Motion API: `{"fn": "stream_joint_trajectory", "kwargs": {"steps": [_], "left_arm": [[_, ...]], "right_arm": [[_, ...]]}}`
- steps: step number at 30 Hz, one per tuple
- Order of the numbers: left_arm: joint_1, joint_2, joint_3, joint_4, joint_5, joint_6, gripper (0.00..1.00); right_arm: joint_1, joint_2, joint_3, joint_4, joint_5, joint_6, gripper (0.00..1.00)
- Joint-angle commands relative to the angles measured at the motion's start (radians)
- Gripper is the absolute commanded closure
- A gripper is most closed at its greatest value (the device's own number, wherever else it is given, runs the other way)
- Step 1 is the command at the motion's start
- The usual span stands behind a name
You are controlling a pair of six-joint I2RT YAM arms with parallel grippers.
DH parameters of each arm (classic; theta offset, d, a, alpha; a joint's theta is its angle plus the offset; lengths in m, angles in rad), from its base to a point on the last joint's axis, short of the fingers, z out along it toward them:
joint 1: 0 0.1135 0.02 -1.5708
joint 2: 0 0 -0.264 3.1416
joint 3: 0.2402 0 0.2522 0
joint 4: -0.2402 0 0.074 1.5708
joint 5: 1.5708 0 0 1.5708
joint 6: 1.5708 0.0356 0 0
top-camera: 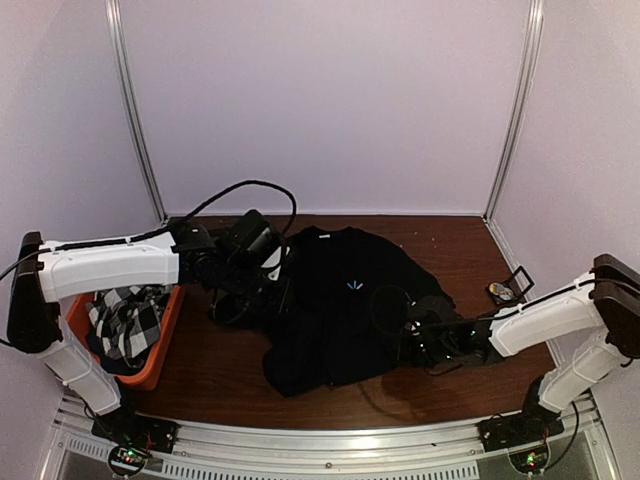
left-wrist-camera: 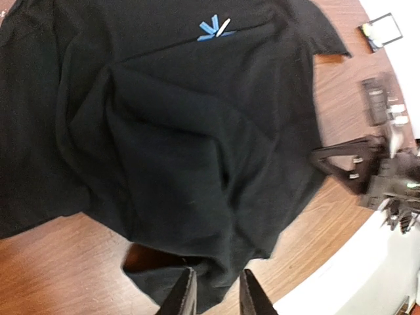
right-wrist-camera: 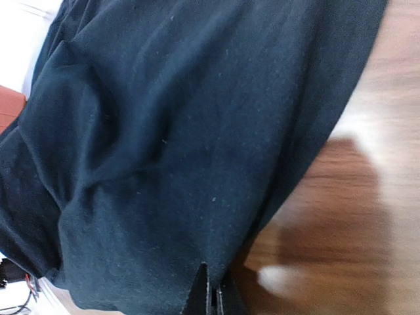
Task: Pin the brooch onto the clothing
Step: Smooth out the flattened clothing at the center of the board.
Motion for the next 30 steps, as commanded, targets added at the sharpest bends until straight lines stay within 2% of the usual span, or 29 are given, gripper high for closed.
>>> {"fn": "stream_joint_trajectory", "kwargs": {"steps": [1,5,10,20,24,27,30], "left_arm": [[0.017,0.036,-0.051,0.031,-0.022,0.014,0.7],[0.02,0.086,-0.072,0.051,-0.07,0.018,0.43],[0.031,0.139,-0.084,0.083,-0.098,0.002,0.24],[0.034,0.248,-0.077,0.112,-0.052,-0.029,0.14],[0.028,0.189,-0.14,0.125,-0.036,-0.064,0.11],[0.014,0.112,-0.166,0.129,-0.036,-0.089,0.03],[-0.006,0.064,-0.173,0.13,-0.036,-0.109,0.02]], "right_arm": [[0.008,-0.193,0.1,-0.385,0.165,-0.104,1.0],[0.007,-0.35,0.16,-0.614,0.324,-0.135,1.0],[0.002,-0.426,0.152,-0.716,0.376,-0.122,1.0],[0.001,-0.431,0.141,-0.745,0.435,-0.125,1.0],[-0.002,-0.388,0.159,-0.724,0.461,-0.149,1.0],[-0.007,-0.345,0.163,-0.691,0.459,-0.162,1.0],[-0.011,-0.31,0.169,-0.654,0.443,-0.169,1.0]]}}
